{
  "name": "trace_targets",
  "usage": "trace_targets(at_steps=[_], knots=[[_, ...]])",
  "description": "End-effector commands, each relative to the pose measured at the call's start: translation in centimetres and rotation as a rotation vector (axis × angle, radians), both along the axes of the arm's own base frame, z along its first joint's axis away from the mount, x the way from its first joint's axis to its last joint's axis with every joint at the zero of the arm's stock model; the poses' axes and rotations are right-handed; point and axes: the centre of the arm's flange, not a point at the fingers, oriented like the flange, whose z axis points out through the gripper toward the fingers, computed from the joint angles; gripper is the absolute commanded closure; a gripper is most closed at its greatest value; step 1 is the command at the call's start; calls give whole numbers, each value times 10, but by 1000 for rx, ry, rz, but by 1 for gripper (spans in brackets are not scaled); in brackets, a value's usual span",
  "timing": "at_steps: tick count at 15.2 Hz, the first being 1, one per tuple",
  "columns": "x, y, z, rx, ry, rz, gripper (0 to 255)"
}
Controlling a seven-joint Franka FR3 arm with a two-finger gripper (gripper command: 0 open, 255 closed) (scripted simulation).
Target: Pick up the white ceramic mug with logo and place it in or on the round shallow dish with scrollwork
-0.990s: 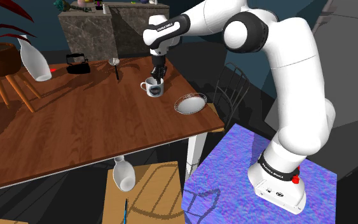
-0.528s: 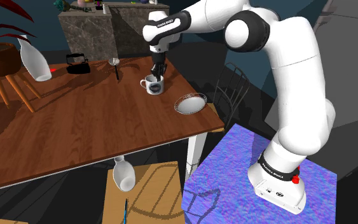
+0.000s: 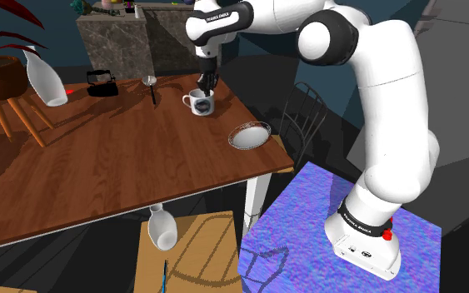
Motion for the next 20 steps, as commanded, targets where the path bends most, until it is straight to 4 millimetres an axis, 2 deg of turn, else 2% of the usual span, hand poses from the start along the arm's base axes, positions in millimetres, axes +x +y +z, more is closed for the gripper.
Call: trace_targets(at_steps=[1,11,20], knots=[[1,-1,10,0,0,0,255],[1,-1,63,0,0,0,255],[-118,-6,69,0,0,0,255]])
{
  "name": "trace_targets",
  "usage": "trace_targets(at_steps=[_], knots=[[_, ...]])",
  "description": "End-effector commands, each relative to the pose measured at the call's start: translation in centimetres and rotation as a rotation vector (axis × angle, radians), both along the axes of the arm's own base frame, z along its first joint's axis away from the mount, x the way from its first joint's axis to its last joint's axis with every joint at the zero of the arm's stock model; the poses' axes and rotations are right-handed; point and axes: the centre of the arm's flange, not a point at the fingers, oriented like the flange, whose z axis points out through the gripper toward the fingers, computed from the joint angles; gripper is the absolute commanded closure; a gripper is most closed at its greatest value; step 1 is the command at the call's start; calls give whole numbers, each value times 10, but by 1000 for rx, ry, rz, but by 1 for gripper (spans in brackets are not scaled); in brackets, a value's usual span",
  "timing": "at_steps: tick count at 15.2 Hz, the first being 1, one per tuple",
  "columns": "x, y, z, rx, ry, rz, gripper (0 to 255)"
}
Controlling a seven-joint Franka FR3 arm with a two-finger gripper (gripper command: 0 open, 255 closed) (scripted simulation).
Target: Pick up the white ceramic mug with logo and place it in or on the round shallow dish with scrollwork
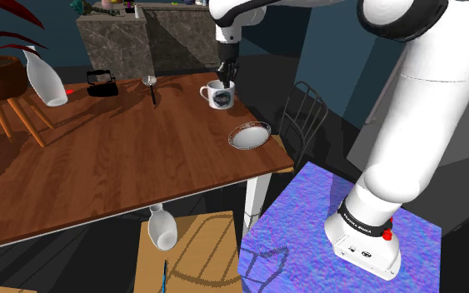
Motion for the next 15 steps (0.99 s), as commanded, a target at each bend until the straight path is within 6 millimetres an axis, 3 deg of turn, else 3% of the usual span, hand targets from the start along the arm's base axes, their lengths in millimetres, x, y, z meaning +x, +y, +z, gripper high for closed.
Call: trace_targets(at_steps=[1,10,15], knots=[[-27,0,2,0,0,0,255],[-145,-5,9,0,0,0,255],[-149,-5,-12,0,0,0,255]])
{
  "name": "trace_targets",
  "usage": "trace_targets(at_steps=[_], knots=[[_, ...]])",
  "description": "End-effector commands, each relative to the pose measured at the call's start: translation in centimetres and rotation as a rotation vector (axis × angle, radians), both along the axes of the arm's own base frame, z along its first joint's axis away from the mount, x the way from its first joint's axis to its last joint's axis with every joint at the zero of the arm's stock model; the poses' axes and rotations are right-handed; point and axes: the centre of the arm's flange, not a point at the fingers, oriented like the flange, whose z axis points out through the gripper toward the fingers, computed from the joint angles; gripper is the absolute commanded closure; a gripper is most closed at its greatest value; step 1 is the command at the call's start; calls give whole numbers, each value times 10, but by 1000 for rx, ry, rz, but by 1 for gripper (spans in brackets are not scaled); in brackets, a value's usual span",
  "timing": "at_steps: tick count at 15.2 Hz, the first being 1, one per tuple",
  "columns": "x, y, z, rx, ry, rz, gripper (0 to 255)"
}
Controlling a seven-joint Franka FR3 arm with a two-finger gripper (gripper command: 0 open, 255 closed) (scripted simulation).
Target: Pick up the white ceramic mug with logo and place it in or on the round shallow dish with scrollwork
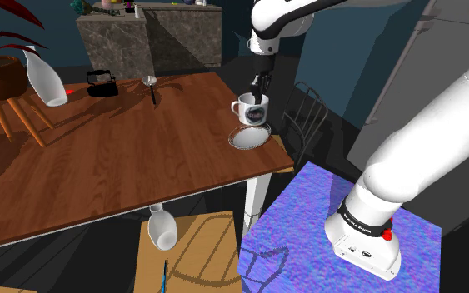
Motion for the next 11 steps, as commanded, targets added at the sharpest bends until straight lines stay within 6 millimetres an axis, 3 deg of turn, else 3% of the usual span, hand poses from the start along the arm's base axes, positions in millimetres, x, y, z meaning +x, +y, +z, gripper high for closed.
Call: trace_targets(at_steps=[1,11], knots=[[-1,0,-10,0,0,0,255],[-1,0,-63,0,0,0,255]])
